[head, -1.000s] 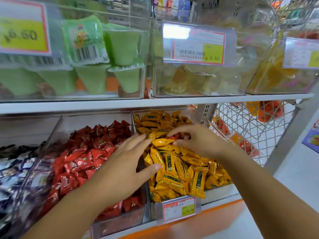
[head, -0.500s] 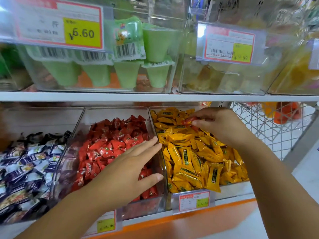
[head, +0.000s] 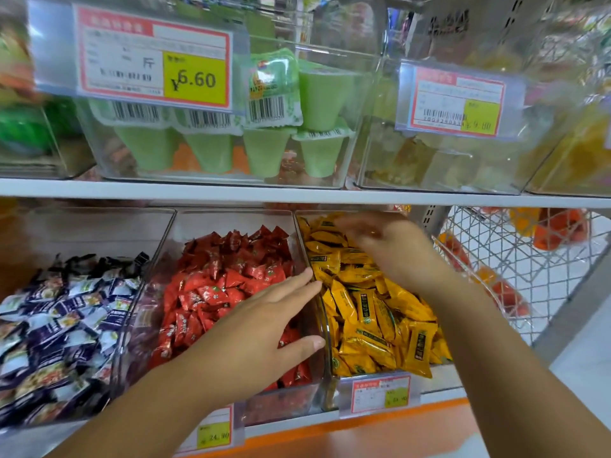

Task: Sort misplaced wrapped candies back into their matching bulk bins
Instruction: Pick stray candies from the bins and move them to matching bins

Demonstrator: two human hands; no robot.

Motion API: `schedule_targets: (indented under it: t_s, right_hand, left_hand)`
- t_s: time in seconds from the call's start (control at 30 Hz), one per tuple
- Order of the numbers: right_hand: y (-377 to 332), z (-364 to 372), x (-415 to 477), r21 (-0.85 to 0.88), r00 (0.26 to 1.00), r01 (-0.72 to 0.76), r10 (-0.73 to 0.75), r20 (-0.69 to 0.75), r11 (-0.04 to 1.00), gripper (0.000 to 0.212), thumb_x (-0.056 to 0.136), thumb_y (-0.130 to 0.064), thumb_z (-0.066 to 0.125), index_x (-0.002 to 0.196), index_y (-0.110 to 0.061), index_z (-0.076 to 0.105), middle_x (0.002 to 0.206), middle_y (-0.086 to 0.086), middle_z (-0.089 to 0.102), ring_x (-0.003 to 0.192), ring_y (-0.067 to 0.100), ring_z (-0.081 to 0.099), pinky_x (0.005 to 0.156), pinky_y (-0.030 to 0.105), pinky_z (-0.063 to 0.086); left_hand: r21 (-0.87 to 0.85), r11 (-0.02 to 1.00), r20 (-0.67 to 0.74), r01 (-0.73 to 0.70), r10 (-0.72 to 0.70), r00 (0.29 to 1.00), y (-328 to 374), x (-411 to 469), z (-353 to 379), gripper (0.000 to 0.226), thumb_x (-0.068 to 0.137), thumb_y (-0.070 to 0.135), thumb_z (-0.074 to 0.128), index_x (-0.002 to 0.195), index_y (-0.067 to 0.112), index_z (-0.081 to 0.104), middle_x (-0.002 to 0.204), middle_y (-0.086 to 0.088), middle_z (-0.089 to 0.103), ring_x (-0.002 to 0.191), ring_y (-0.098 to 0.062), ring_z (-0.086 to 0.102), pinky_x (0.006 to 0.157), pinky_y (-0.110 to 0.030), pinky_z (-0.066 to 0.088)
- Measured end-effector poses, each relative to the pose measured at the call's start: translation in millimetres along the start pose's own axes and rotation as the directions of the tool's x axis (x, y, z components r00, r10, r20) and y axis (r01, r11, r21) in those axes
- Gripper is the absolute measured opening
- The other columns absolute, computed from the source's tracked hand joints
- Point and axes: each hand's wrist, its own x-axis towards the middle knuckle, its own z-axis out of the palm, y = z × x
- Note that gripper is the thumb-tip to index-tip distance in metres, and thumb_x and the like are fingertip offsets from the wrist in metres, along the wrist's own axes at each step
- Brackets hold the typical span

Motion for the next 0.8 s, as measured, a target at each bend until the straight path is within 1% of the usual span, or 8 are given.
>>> schedule_targets:
  t_s: [0.07, 0.17, 0.3, 0.43, 0.53, 0.6, 0.7, 0.8]
  right_hand:
    - [21.8, -24.3, -6.1, -0.037, 0.994, -0.085, 0.082, -0.075, 0.996, 0.025, 0.095, -0.021, 0.057, 0.107, -0.038, 0.069, 0.109, -0.014, 0.070, 0.098, 0.012, 0.066, 0.088, 0.028, 0.050]
    - [56.9, -53.4, -18.2, -0.242, 0.979, -0.195, 0.172, -0.110, 0.950, 0.022, 0.093, -0.016, 0.059, 0.106, -0.028, 0.073, 0.107, -0.014, 0.066, 0.093, 0.003, 0.054, 0.078, 0.018, 0.036]
    - [95.1, -67.8, -31.3, -0.371, 0.972, -0.234, 0.220, -0.081, 0.899, 0.025, 0.087, -0.011, 0.066, 0.107, -0.025, 0.072, 0.119, 0.002, 0.061, 0.101, 0.019, 0.054, 0.082, 0.023, 0.035]
    - [115.3, -60.1, -37.3, -0.432, 0.949, -0.285, 0.317, 0.002, 0.856, 0.032, 0.094, -0.020, 0.059, 0.126, -0.023, 0.062, 0.135, 0.009, 0.045, 0.120, 0.025, 0.049, 0.099, 0.028, 0.036]
    - [119.5, -50.9, -34.8, -0.443, 0.919, -0.345, 0.393, 0.019, 0.828, 0.040, 0.099, -0.019, 0.050, 0.138, -0.025, 0.050, 0.147, 0.008, 0.038, 0.122, 0.025, 0.050, 0.095, 0.029, 0.040]
    - [118.7, -48.7, -31.7, -0.480, 0.909, -0.353, 0.416, 0.028, 0.803, 0.045, 0.100, -0.020, 0.045, 0.145, -0.027, 0.041, 0.151, 0.008, 0.035, 0.117, 0.024, 0.055, 0.084, 0.027, 0.042]
    - [120.1, -48.1, -28.6, -0.477, 0.900, -0.380, 0.436, 0.007, 0.792, 0.042, 0.100, -0.018, 0.045, 0.141, -0.025, 0.045, 0.141, 0.009, 0.047, 0.102, 0.023, 0.061, 0.077, 0.028, 0.046]
    - [122.7, -48.3, -30.5, -0.409, 0.905, -0.409, 0.419, -0.068, 0.816, 0.026, 0.096, -0.016, 0.050, 0.118, -0.020, 0.063, 0.117, 0.007, 0.062, 0.087, 0.019, 0.059, 0.075, 0.031, 0.051]
  left_hand:
    - [-0.012, 1.000, 0.002, -0.008, 0.008, 1.000, -2.2, 0.0, 0.5, 0.068, 0.090, 0.061, 0.043, 0.143, 0.060, -0.001, 0.142, 0.049, -0.017, 0.137, 0.018, -0.006, 0.115, -0.019, 0.004]
    - [-0.001, 1.000, 0.000, -0.011, 0.011, 1.000, -7.3, 2.0, 1.2, 0.068, 0.086, 0.065, 0.040, 0.142, 0.062, 0.001, 0.141, 0.051, -0.016, 0.137, 0.019, -0.005, 0.117, -0.021, 0.007]
    - [0.010, 1.000, -0.036, -0.005, 0.006, 0.999, -5.6, 7.6, 1.6, 0.066, 0.079, 0.071, 0.032, 0.140, 0.064, 0.008, 0.141, 0.051, -0.010, 0.135, 0.021, -0.003, 0.113, -0.015, 0.007]
    - [-0.018, 1.000, -0.130, -0.003, 0.001, 0.991, -5.0, 16.2, 5.1, 0.066, 0.078, 0.078, 0.024, 0.140, 0.057, 0.023, 0.144, 0.046, 0.005, 0.134, 0.018, 0.009, 0.112, -0.015, 0.015]
    - [-0.024, 1.000, -0.180, 0.006, -0.010, 0.984, -3.9, 22.1, 8.1, 0.068, 0.076, 0.076, 0.025, 0.139, 0.053, 0.033, 0.142, 0.043, 0.013, 0.131, 0.015, 0.020, 0.110, -0.018, 0.027]
    - [-0.017, 1.000, -0.191, 0.007, -0.010, 0.982, -0.7, 25.4, 9.7, 0.067, 0.075, 0.074, 0.026, 0.138, 0.053, 0.033, 0.141, 0.042, 0.014, 0.130, 0.014, 0.019, 0.110, -0.021, 0.029]
    - [0.005, 1.000, -0.211, 0.004, -0.003, 0.977, 2.7, 30.6, 12.7, 0.065, 0.077, 0.073, 0.026, 0.138, 0.052, 0.034, 0.141, 0.040, 0.015, 0.130, 0.015, 0.011, 0.112, -0.021, 0.022]
    - [0.028, 1.000, -0.268, -0.004, 0.011, 0.963, 6.7, 38.5, 17.2, 0.062, 0.083, 0.077, 0.030, 0.138, 0.048, 0.038, 0.144, 0.034, 0.021, 0.136, 0.011, 0.010, 0.111, -0.020, 0.013]
